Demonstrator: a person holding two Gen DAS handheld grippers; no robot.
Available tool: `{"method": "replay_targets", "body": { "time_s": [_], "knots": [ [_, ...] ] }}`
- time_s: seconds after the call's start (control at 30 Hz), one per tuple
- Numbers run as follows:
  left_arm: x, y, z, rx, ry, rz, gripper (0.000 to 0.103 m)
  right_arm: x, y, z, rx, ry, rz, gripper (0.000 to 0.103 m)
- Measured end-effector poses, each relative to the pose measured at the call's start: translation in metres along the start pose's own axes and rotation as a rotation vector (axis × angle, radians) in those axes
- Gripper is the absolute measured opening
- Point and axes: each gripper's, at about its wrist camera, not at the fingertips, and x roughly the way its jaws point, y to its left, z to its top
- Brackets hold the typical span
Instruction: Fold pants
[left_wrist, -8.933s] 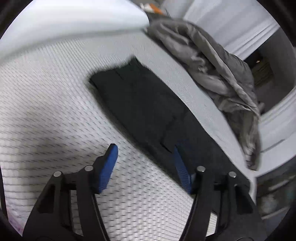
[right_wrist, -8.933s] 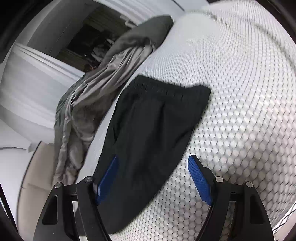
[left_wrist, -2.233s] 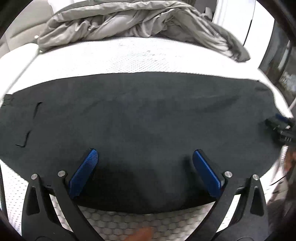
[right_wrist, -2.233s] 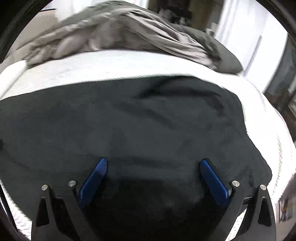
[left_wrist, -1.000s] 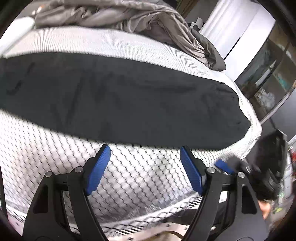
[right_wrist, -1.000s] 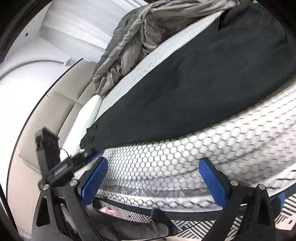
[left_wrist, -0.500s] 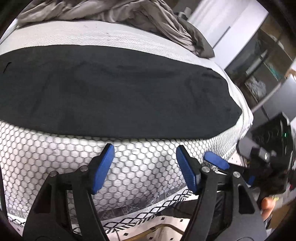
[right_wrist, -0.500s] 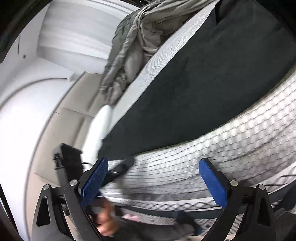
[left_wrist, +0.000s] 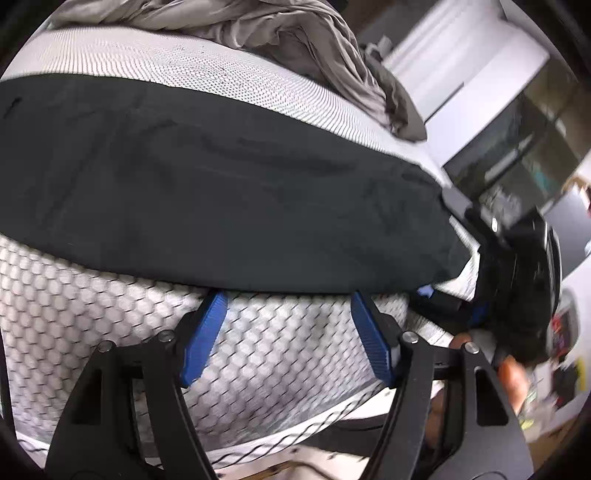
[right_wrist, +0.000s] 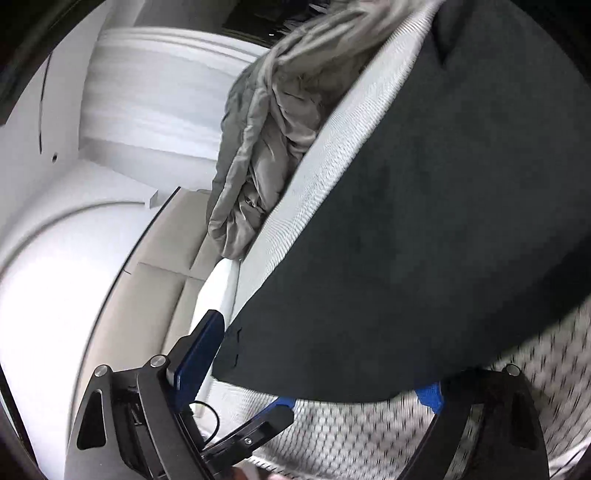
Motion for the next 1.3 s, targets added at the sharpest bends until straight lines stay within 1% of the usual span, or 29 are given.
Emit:
{"method": "replay_targets", "body": {
  "time_s": [0.07,0.13,0.17,0.2,0.23,0.27,0.3,0.33,0.37,0.4,0.43,0.5,0.53,0.57,0.6,0.63,0.7,0.73,0.8,0.83,0.87,0.93,0.97,1.07,1.13,1.27,1.3],
  "knots": [
    [0.008,0.0,0.006,-0.045,-0.004,-0.027,0.066,0.001,0.003,-0.002,-0.045,0.0,-0.027,0.09],
    [0.019,-0.004,0.011,-0.085,-0.01,-0.054,0.066,0.004,-0.003,-0.004,-0.048,0.001,-0.051,0.082],
    [0.024,-0.006,0.013,-0.097,-0.013,-0.062,0.066,0.004,-0.01,-0.005,-0.036,0.0,-0.061,0.079],
    [0.029,-0.007,0.014,-0.117,-0.024,-0.068,0.066,0.001,-0.018,-0.007,-0.023,-0.007,-0.071,0.071],
    [0.034,-0.009,0.016,-0.128,-0.029,-0.072,0.066,0.0,-0.025,-0.008,-0.007,-0.016,-0.079,0.061],
    [0.04,-0.01,0.018,-0.146,-0.037,-0.076,0.066,-0.002,-0.031,-0.008,0.007,-0.02,-0.09,0.055],
    [0.046,-0.013,0.019,-0.155,-0.044,-0.075,0.066,-0.004,-0.039,-0.008,0.03,-0.028,-0.11,0.038],
    [0.052,-0.016,0.021,-0.159,-0.054,-0.059,0.066,-0.006,-0.048,-0.009,0.062,-0.037,-0.123,0.02],
    [0.058,-0.019,0.023,-0.157,-0.065,-0.047,0.066,-0.006,-0.055,-0.009,0.094,-0.038,-0.109,0.017],
    [0.062,-0.023,0.023,-0.146,-0.076,-0.023,0.064,-0.006,-0.061,-0.011,0.116,-0.043,-0.1,0.012],
    [0.067,-0.029,0.023,-0.133,-0.092,0.008,0.06,-0.006,-0.062,-0.012,0.112,-0.052,-0.104,0.009],
    [0.074,-0.035,0.02,-0.112,-0.112,0.09,0.029,-0.007,-0.057,-0.014,0.076,-0.074,-0.127,0.009],
    [0.076,-0.036,0.018,-0.101,-0.119,0.127,0.025,-0.007,-0.055,-0.015,0.058,-0.083,-0.142,0.009],
    [0.078,-0.036,0.017,-0.098,-0.13,0.141,0.018,-0.009,-0.055,-0.016,0.048,-0.09,-0.152,0.009],
    [0.076,-0.035,0.016,-0.101,-0.141,0.143,0.014,-0.011,-0.055,-0.016,0.047,-0.099,-0.157,0.007],
    [0.074,-0.034,0.016,-0.1,-0.147,0.132,0.013,-0.014,-0.059,-0.015,0.059,-0.113,-0.154,0.005],
    [0.073,-0.031,0.018,-0.089,-0.14,0.113,0.012,-0.027,-0.064,-0.011,0.075,-0.152,-0.159,0.005],
    [0.072,-0.029,0.016,-0.079,-0.138,0.11,0.012,-0.037,-0.067,-0.007,0.082,-0.181,-0.169,0.005],
    [0.072,-0.026,0.015,-0.059,-0.134,0.106,0.012,-0.057,-0.075,0.002,0.092,-0.251,-0.228,0.005],
    [0.068,-0.024,0.013,-0.054,-0.134,0.1,0.013,-0.067,-0.083,0.007,0.116,-0.28,-0.239,0.005],
    [0.068,-0.023,0.013,-0.053,-0.134,0.095,0.013,-0.075,-0.091,0.01,0.145,-0.291,-0.225,0.005],
    [0.066,-0.021,0.012,-0.05,-0.134,0.095,0.013,-0.078,-0.104,0.019,0.202,-0.259,-0.172,0.005],
    [0.067,-0.021,0.012,-0.053,-0.135,0.097,0.013,-0.078,-0.106,0.022,0.215,-0.25,-0.159,0.006],
    [0.066,-0.021,0.01,-0.066,-0.135,0.109,0.013,-0.072,-0.098,0.028,0.188,-0.262,-0.185,0.016],
    [0.067,-0.022,0.011,-0.078,-0.133,0.109,0.013,-0.066,-0.094,0.036,0.179,-0.27,-0.208,0.026],
    [0.064,-0.016,0.009,-0.096,-0.12,0.088,0.013,-0.06,-0.104,0.053,0.223,-0.302,-0.254,0.026],
    [0.064,-0.015,0.01,-0.098,-0.119,0.078,0.013,-0.061,-0.108,0.057,0.23,-0.314,-0.28,0.018]
  ]
}}
